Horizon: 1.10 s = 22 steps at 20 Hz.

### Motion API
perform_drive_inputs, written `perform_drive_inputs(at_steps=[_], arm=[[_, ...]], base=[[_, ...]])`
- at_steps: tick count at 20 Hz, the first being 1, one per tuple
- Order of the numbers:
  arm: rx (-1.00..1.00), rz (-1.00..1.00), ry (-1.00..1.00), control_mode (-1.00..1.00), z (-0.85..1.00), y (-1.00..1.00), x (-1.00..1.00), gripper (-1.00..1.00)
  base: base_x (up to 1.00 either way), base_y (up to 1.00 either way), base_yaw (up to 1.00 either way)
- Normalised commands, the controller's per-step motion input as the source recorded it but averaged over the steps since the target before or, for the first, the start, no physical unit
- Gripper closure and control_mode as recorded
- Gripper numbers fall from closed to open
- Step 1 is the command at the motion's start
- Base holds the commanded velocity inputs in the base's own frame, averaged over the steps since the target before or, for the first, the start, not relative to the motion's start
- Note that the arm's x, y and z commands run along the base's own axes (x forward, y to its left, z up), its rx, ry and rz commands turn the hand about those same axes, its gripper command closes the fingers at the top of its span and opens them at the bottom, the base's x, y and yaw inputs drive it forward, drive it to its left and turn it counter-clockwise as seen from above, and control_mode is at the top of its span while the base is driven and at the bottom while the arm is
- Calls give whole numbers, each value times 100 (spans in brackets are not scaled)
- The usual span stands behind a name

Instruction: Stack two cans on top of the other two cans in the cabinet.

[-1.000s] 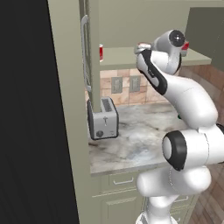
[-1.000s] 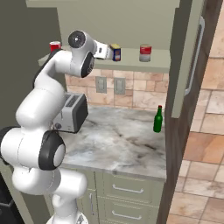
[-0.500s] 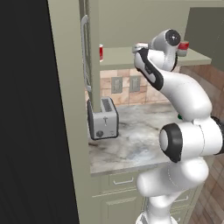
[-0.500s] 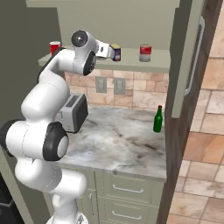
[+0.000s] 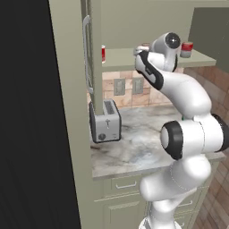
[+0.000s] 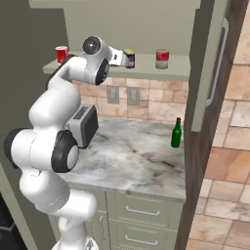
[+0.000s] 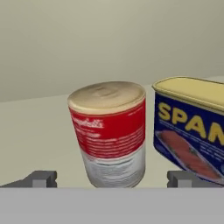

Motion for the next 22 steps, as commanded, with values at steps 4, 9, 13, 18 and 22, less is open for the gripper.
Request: perform_drive_inputs(at_steps=[4,9,13,18,22], arm=[[0,0,0,-100,-4,-1,21,-100],[0,0,0,-100,0,-1,22,-100],[0,0,0,-100,0,-4,16,-100],[0,0,0,-100,0,-4,16,-100],[0,0,0,-100,-4,-1,6,-100]], base=[[0,0,0],[0,0,0],[0,0,0],[0,0,0],[0,0,0]])
